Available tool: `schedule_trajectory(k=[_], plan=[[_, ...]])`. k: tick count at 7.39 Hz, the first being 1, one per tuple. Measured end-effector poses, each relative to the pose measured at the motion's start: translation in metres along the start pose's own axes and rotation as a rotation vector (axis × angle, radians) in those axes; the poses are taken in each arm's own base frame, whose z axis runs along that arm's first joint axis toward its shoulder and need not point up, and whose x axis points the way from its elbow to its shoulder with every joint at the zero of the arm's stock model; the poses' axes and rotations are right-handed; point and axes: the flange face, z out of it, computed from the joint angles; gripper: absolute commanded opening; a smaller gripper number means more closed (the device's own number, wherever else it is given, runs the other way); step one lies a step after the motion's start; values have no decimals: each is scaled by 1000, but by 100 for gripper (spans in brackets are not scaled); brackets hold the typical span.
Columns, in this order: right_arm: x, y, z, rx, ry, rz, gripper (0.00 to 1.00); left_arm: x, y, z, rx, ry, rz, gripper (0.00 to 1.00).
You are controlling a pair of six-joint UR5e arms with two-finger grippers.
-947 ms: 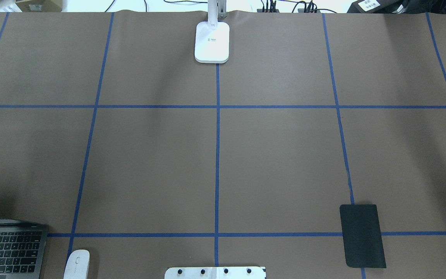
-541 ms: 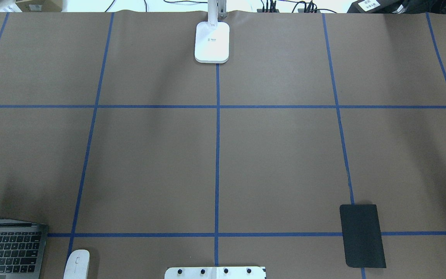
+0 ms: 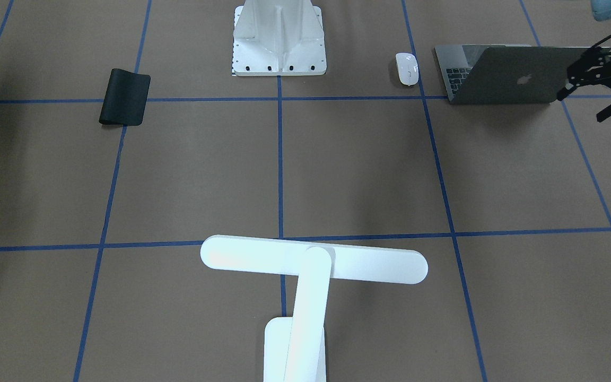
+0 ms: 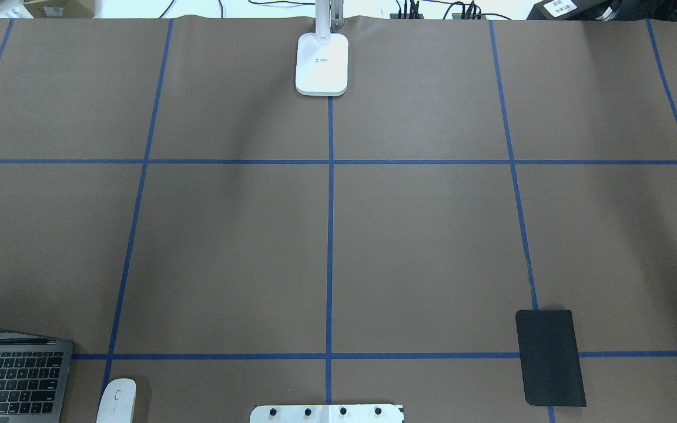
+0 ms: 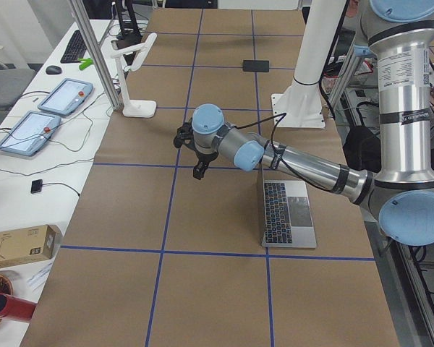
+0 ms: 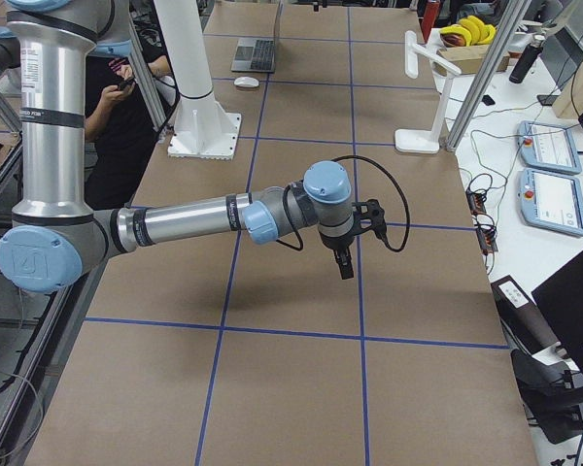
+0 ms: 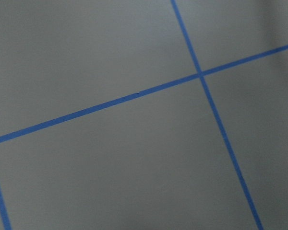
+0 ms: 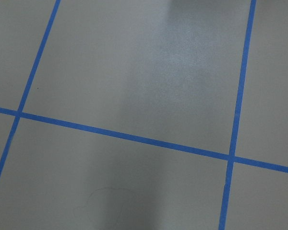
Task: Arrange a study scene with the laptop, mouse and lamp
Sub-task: 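Lower the left gripper onto the silver laptop's near edge and grasp it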
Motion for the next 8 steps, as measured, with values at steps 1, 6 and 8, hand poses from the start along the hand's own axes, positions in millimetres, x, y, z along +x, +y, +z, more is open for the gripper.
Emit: schedule_trajectory(k=[1, 6, 8], plan=[[0, 0, 1, -2, 0, -1, 100, 28, 0, 7, -20, 40, 55, 100], [-1, 0, 4, -9, 0, -2, 100, 128, 13, 63, -104, 193, 396, 100], [-2, 1, 5, -12, -1, -3, 100, 121, 31, 73, -119, 183, 528, 100]])
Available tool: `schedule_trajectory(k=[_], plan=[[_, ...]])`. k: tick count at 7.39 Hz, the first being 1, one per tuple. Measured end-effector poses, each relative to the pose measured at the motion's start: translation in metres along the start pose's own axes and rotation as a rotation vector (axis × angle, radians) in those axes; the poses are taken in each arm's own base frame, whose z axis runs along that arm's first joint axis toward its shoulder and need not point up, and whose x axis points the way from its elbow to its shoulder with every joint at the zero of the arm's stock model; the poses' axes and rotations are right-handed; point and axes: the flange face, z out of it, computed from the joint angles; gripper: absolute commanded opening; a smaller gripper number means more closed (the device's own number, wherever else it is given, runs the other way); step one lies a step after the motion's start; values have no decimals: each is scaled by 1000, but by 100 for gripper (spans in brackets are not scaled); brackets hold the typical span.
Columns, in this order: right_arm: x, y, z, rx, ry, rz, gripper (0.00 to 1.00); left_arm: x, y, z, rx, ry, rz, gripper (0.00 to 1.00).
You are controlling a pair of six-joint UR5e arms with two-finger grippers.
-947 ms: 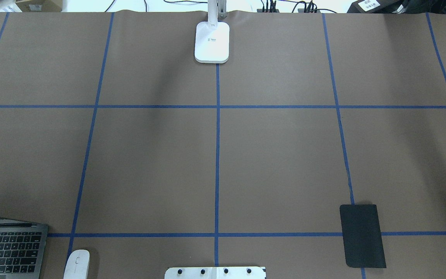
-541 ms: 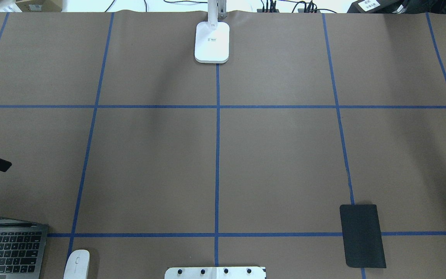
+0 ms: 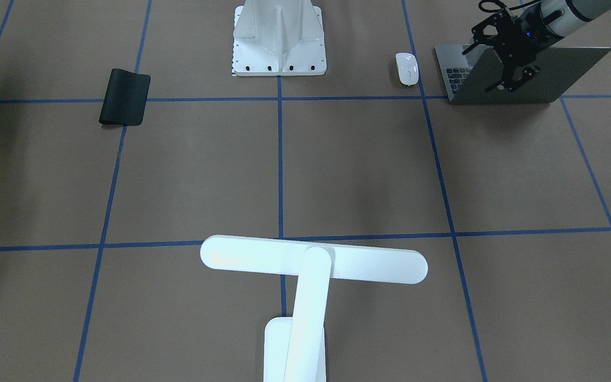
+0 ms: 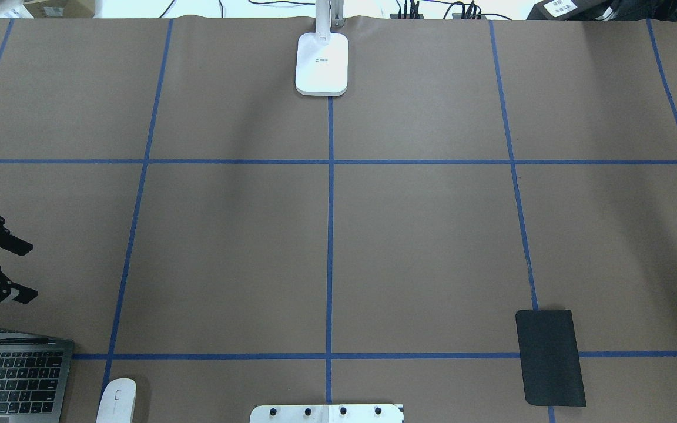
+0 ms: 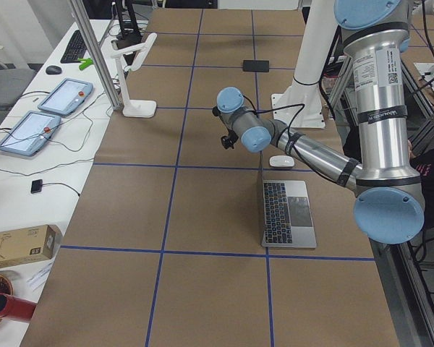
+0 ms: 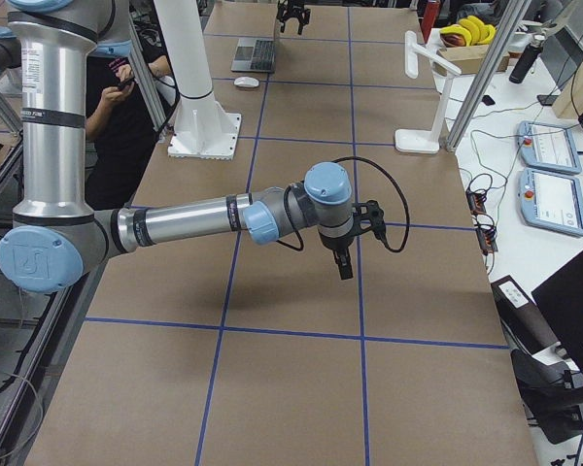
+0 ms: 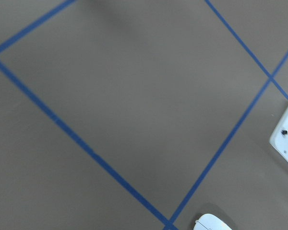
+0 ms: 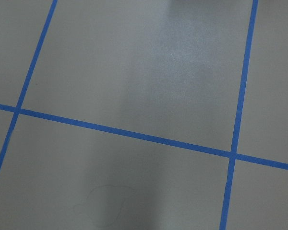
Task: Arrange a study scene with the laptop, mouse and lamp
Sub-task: 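Lower the left gripper onto the silver laptop's near edge and grasp it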
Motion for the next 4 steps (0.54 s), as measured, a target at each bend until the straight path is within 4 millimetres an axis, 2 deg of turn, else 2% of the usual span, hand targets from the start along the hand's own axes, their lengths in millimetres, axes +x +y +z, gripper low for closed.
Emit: schedule_trajectory(k=[4], plan=[[-1, 1, 3, -6, -1, -2, 100, 3, 49, 5, -67, 5, 61, 100]])
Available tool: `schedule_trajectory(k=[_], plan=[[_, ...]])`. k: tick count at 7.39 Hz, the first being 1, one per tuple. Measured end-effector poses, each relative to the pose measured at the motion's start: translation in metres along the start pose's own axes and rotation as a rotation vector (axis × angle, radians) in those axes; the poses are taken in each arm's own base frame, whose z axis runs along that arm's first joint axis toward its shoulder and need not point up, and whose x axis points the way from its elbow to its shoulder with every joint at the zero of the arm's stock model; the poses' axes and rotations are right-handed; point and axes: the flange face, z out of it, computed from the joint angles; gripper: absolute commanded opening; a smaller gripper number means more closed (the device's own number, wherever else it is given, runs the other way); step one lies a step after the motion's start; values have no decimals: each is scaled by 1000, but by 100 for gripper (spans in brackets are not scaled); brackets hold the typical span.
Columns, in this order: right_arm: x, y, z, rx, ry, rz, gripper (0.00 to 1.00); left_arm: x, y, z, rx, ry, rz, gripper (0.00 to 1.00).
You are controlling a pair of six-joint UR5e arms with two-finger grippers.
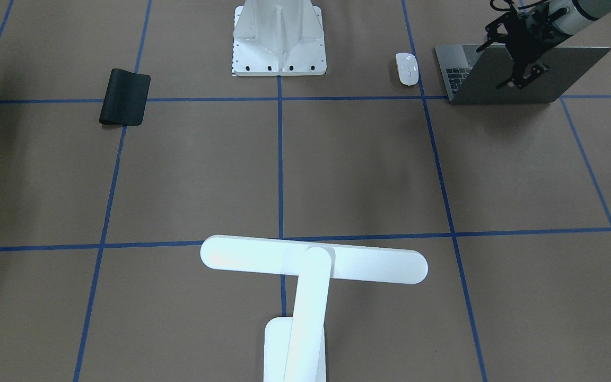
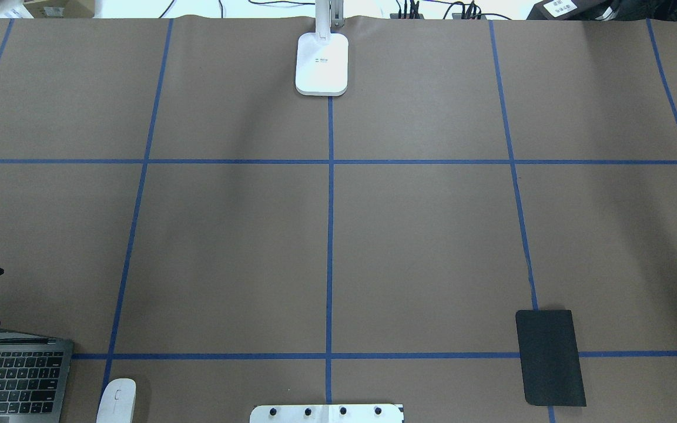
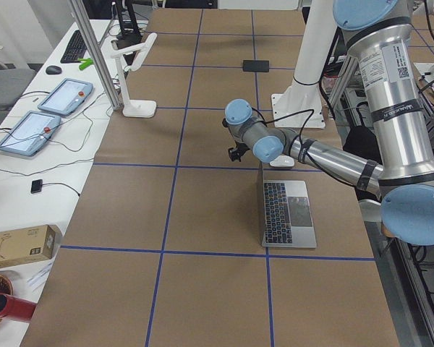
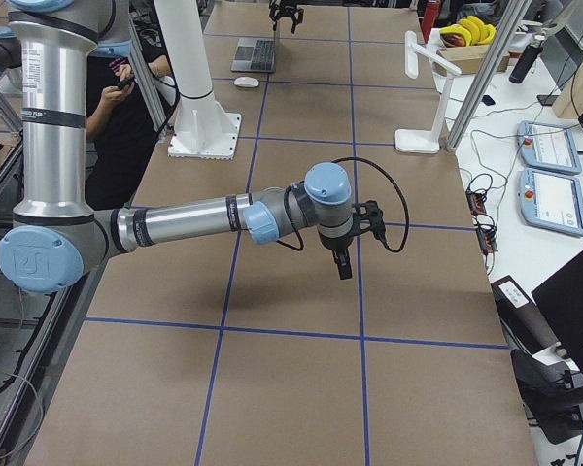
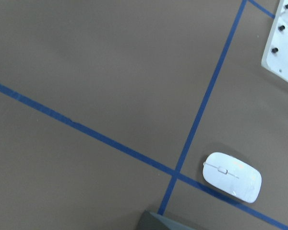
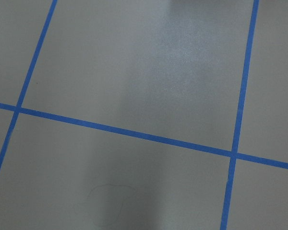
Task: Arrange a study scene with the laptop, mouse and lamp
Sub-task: 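Lower the left gripper onto the silver laptop's near edge and grasp it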
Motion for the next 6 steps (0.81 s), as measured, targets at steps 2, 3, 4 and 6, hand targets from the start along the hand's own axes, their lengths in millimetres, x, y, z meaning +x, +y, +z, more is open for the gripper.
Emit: schedule_trajectory(k=[2, 3, 4, 6], plan=[[1, 2, 2, -4, 0, 1, 100, 8, 6, 1, -7, 34, -59, 100], [2, 2, 3, -7, 1, 2, 100, 11, 6, 1, -7, 50, -87, 100], [4, 3, 5, -11, 1, 2, 100, 14, 6, 4, -12, 61, -88, 100], [6, 3, 7, -13, 5, 0, 100, 23, 3, 17, -27, 69, -27, 99]])
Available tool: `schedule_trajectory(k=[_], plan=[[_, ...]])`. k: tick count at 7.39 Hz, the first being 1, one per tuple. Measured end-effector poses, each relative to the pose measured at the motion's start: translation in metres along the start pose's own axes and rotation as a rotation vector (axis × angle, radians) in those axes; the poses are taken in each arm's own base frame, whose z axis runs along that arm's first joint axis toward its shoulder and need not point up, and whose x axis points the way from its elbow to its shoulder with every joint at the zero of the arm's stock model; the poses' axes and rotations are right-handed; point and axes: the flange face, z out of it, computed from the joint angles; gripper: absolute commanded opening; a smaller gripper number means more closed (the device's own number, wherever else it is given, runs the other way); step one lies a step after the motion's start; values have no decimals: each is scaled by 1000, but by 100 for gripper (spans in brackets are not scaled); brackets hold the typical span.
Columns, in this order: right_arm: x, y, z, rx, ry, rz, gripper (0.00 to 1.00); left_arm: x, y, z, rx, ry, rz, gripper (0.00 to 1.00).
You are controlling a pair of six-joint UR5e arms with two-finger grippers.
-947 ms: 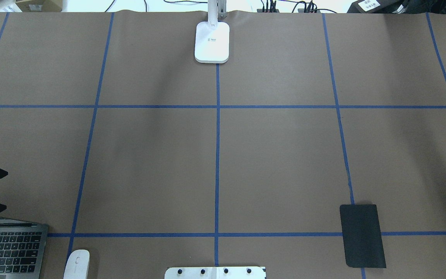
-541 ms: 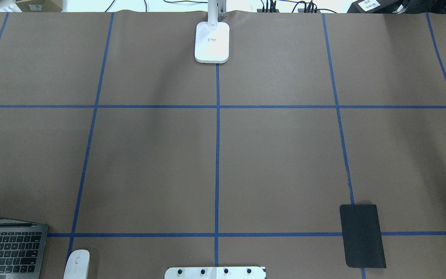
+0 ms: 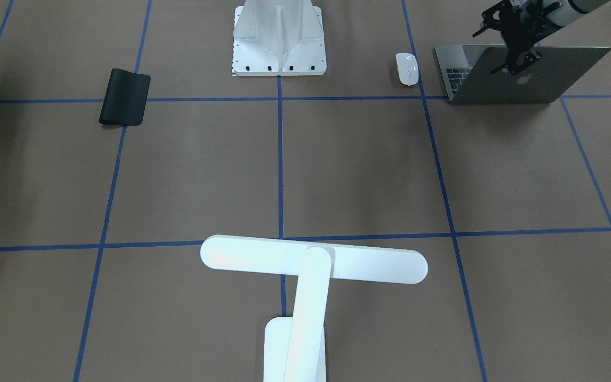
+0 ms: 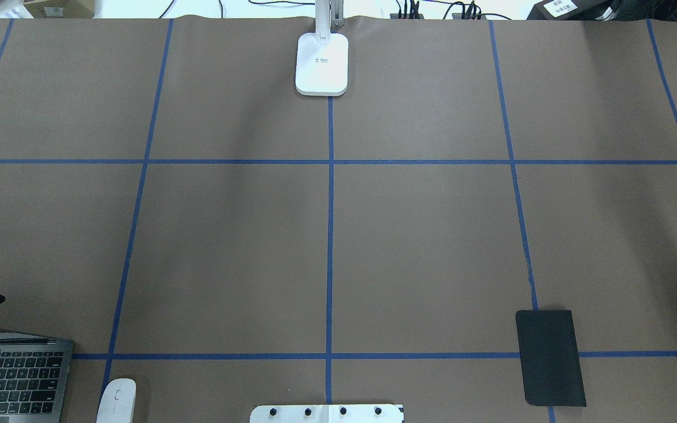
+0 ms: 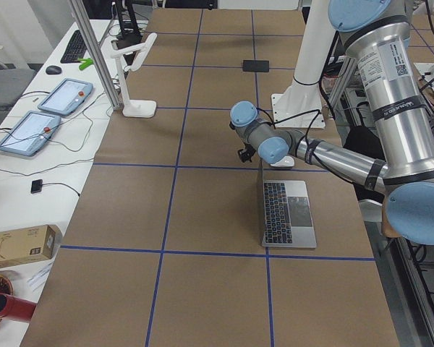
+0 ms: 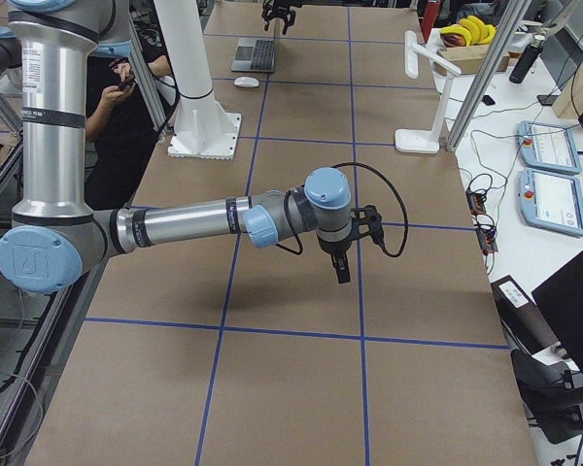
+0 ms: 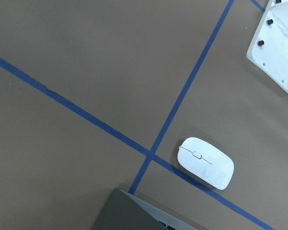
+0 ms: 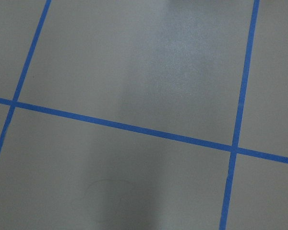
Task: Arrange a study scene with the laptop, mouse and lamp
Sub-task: 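Lower the left gripper onto the silver laptop's near edge and grasp it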
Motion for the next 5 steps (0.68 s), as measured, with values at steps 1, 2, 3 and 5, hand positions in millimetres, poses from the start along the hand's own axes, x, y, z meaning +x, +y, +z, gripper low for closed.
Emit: schedule_trajectory(k=[1, 2, 3, 5], plan=[[1, 0, 1, -2, 2, 1, 100, 3, 0, 6, -8, -7, 25, 99], [2, 1, 2, -3, 2, 2, 100, 5, -1, 11, -13, -12, 44, 99], [3, 1, 2, -4, 1, 2, 100, 7, 0, 13, -18, -12, 58, 98], [3, 1, 2, -5, 0, 3, 100, 8, 9, 13, -31, -12, 77, 89]])
